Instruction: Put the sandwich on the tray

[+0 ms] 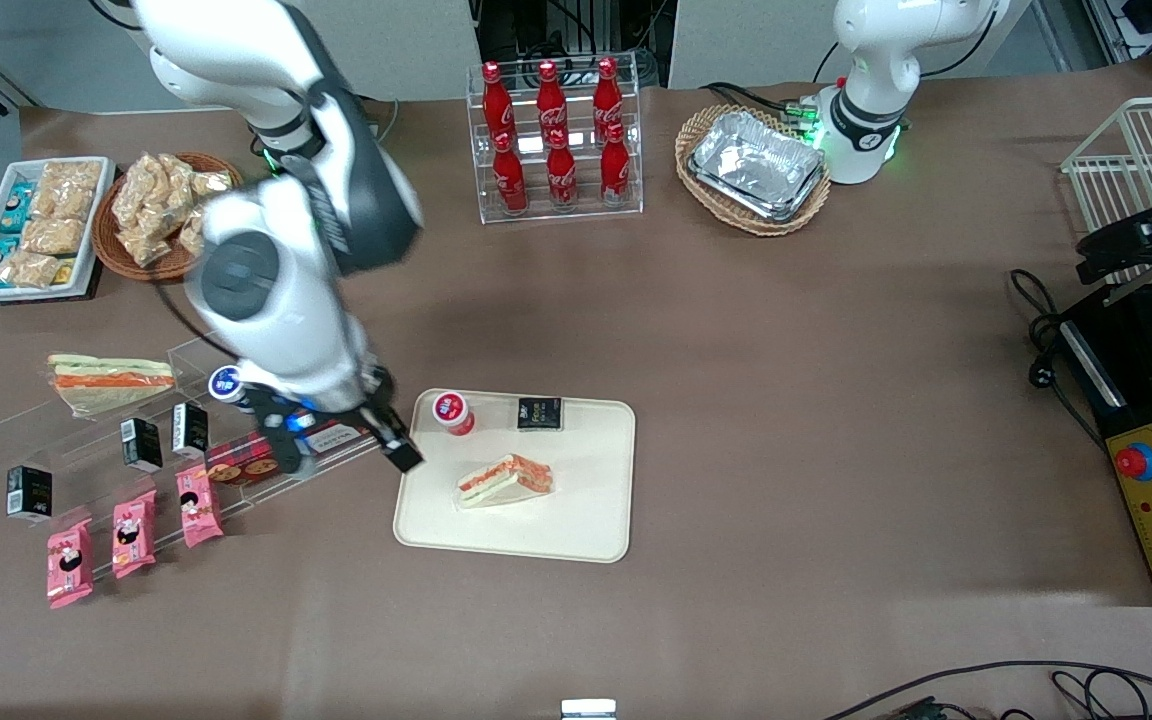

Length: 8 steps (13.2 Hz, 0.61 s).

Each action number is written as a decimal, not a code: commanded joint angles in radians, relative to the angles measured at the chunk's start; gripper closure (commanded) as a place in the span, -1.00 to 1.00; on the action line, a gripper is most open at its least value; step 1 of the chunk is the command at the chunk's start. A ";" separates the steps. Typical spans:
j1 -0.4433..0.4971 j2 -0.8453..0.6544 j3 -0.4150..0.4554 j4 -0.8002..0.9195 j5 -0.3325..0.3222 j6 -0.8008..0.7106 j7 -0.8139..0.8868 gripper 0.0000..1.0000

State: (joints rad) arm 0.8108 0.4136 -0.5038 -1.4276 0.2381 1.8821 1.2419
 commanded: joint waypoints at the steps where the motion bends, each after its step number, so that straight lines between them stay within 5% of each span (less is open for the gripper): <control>1: -0.219 -0.162 0.201 -0.024 -0.048 -0.092 -0.311 -1.00; 4: -0.485 -0.235 0.456 -0.027 -0.219 -0.174 -0.595 -1.00; 8: -0.642 -0.312 0.498 -0.071 -0.278 -0.210 -0.971 -1.00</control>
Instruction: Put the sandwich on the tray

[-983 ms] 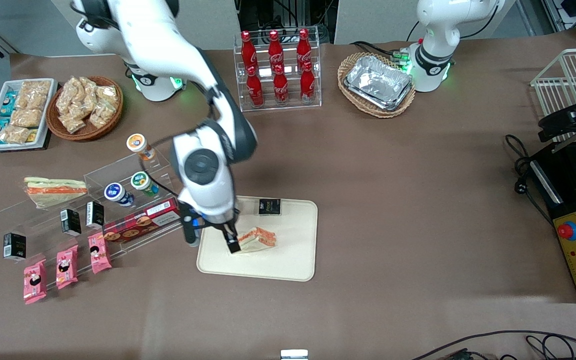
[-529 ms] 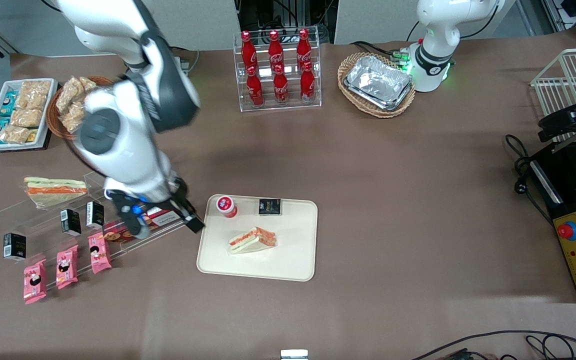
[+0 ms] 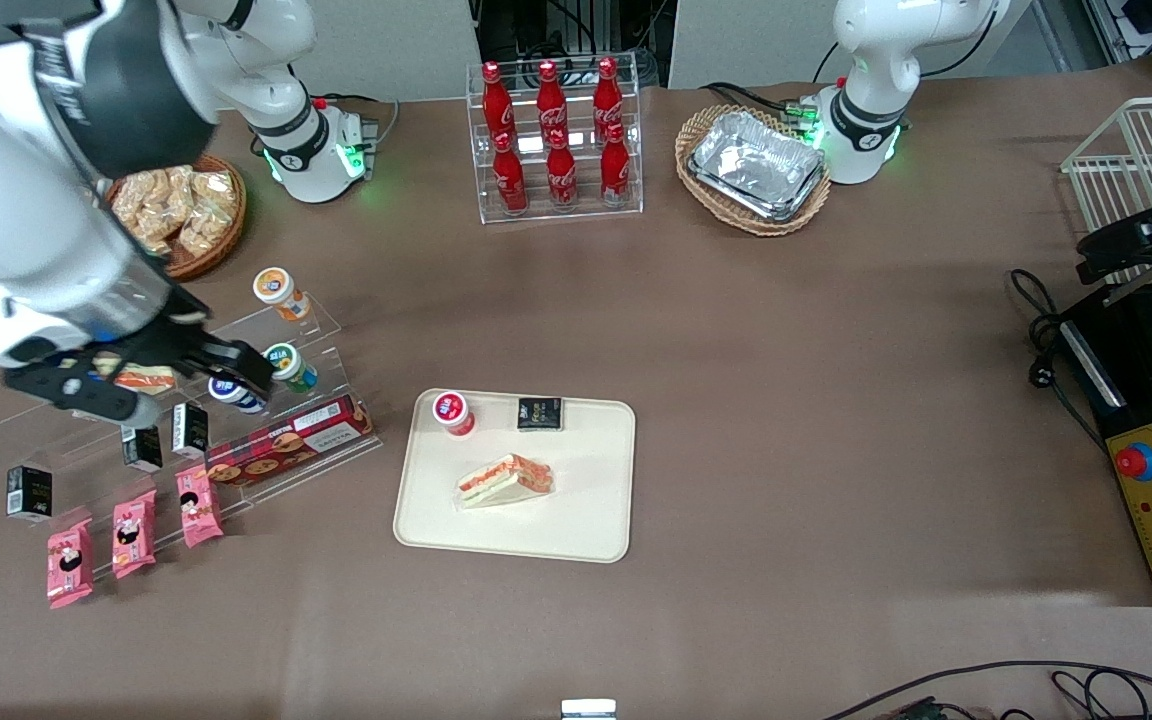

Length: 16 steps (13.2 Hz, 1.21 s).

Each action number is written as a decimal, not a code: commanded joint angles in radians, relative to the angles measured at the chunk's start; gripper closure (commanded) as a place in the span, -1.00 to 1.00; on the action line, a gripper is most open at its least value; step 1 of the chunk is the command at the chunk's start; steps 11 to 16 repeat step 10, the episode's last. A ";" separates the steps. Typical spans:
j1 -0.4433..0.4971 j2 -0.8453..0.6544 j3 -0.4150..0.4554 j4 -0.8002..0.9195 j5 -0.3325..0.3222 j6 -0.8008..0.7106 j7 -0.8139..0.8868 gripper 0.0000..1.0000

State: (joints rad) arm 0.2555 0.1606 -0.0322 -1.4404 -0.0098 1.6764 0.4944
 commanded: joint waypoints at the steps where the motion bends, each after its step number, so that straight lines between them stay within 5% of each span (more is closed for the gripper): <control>1: -0.117 -0.085 0.026 -0.086 -0.030 0.005 -0.270 -1.00; 8: -0.200 -0.113 0.001 -0.120 -0.036 0.040 -0.503 -1.00; 16: -0.219 -0.105 0.014 -0.117 -0.026 0.039 -0.496 -1.00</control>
